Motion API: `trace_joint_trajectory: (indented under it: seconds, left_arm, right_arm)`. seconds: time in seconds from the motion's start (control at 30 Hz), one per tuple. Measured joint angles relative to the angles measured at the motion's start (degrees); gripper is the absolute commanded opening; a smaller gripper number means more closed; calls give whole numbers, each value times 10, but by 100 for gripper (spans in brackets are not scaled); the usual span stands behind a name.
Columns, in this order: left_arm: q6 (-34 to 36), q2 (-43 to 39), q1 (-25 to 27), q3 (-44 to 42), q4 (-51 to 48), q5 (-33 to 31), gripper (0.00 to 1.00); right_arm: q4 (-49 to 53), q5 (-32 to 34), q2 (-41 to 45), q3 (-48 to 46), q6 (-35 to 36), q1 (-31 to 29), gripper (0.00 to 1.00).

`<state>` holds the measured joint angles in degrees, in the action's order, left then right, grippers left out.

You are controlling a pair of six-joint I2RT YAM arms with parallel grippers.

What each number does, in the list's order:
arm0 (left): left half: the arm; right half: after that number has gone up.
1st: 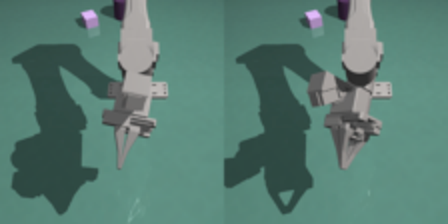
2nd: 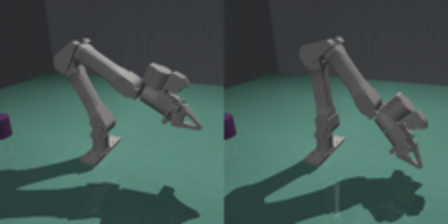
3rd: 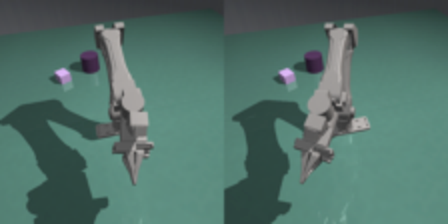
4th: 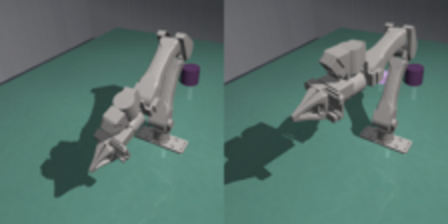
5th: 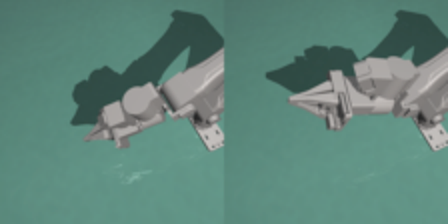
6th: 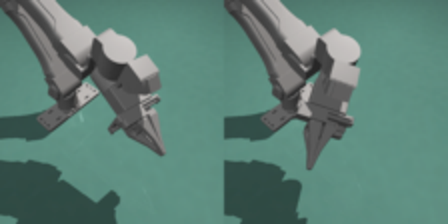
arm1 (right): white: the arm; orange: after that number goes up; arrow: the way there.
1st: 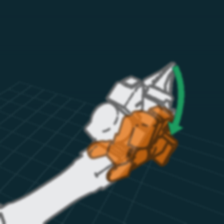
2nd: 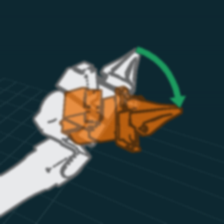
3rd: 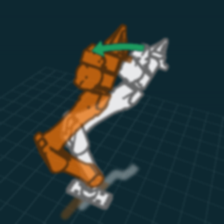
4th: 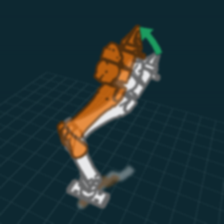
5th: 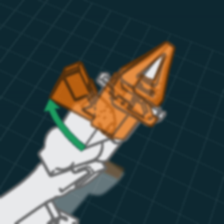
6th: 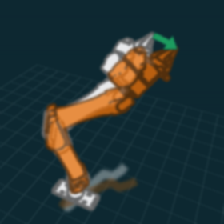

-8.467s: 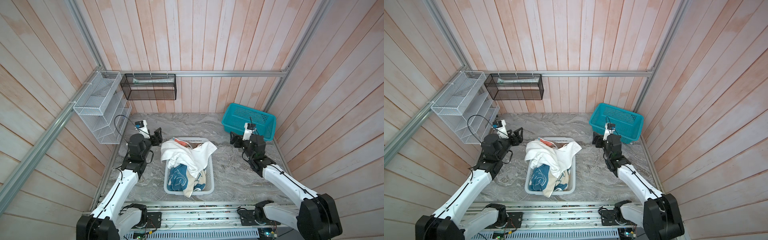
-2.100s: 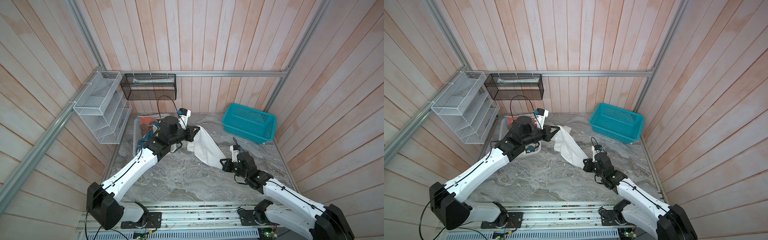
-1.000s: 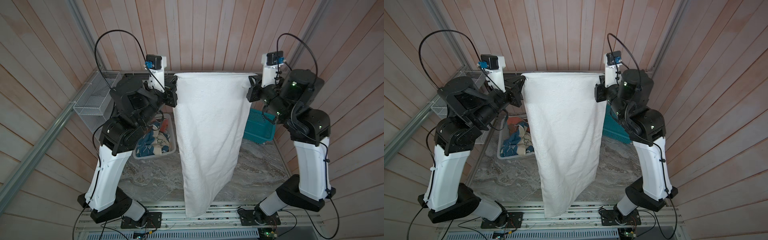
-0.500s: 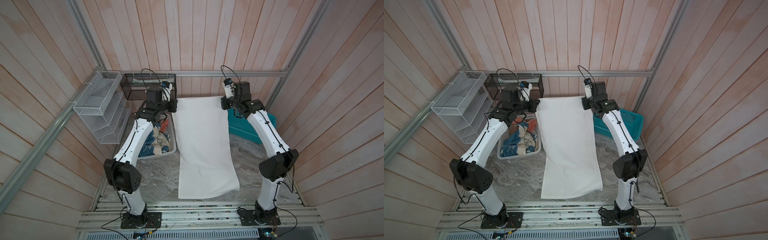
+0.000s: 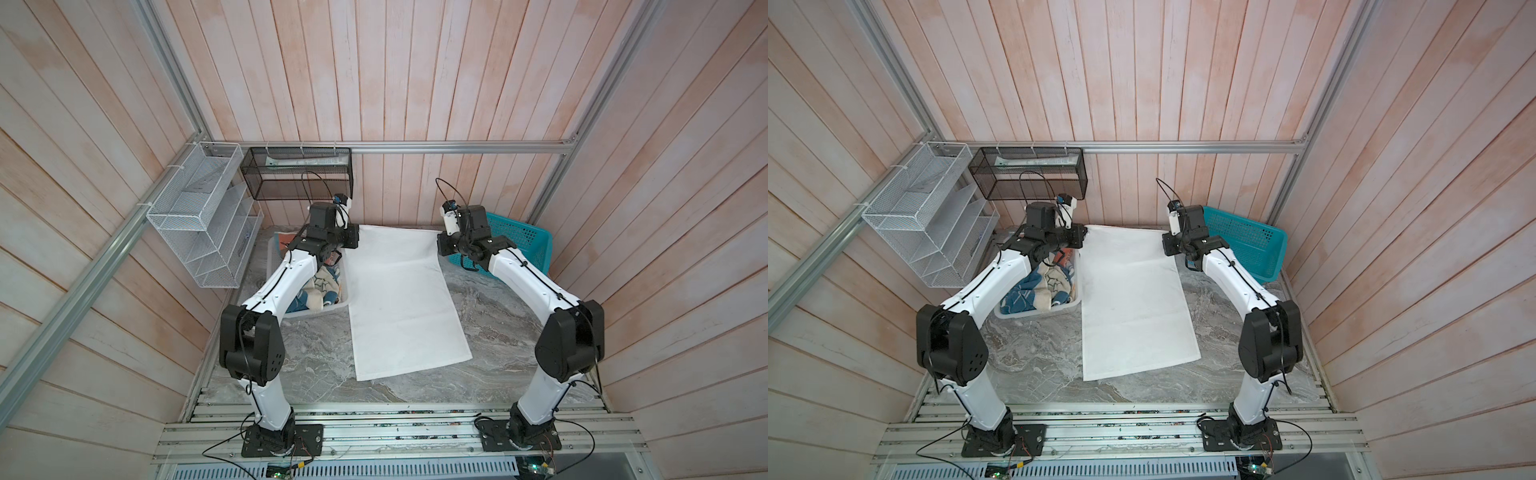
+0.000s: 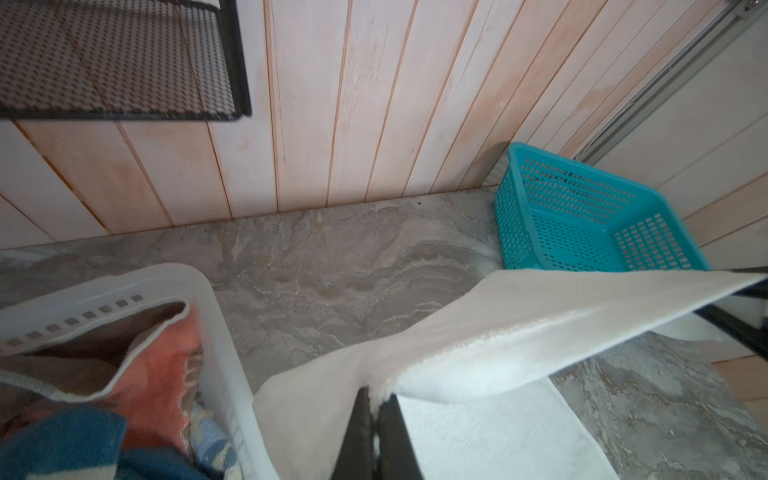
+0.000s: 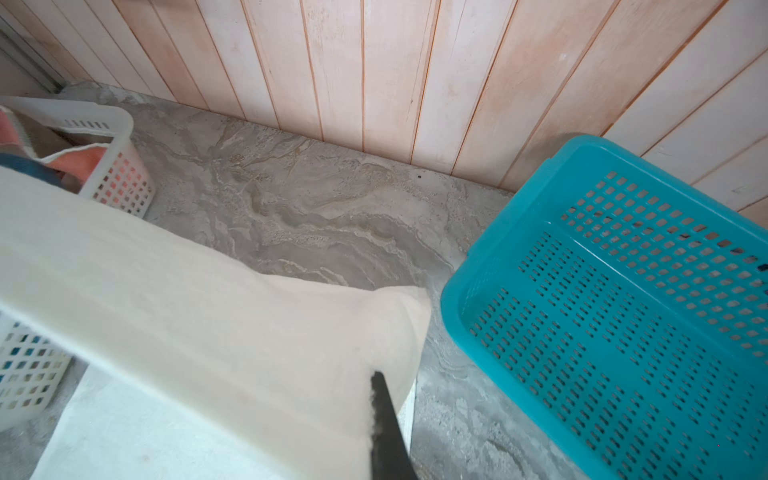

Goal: Fold and stack the towels

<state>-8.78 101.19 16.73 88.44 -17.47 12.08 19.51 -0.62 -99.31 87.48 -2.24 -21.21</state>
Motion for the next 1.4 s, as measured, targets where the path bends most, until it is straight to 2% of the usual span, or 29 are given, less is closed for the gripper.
trace_joint_trajectory:
  seconds: [0.13, 0.27, 0.43, 0.53, 0.8, 0.97, 1.2, 1.4]
  left_arm:
    - [-26, -62, 40, -134, 24, -14, 0]
    - [-68, -92, 93, -253, 42, -27, 0]
    - [-118, -92, 137, -350, 52, -35, 0]
    - [-129, -84, 141, -367, 50, -52, 0]
    - [-121, -78, 94, -367, 29, -105, 0]
    - [-99, -85, 54, -366, 18, -106, 0]
    - [-83, -98, 69, -368, 21, -93, 0]
    - [-110, -104, 92, -422, 54, -73, 0]
  right_arm:
    - [-27, -2, 64, -119, -17, -14, 0]
    - [-38, -9, 90, -243, -38, -28, 0]
    - [-49, -35, 94, -372, -78, -30, 0]
    - [-62, -57, 93, -409, -98, -30, 0]
    - [-105, -75, 51, -411, -119, -71, 0]
    - [-133, -90, 30, -399, -125, -88, 0]
    - [-86, -54, 19, -360, -112, -87, 0]
    - [-58, -18, 19, -344, -94, -81, 0]
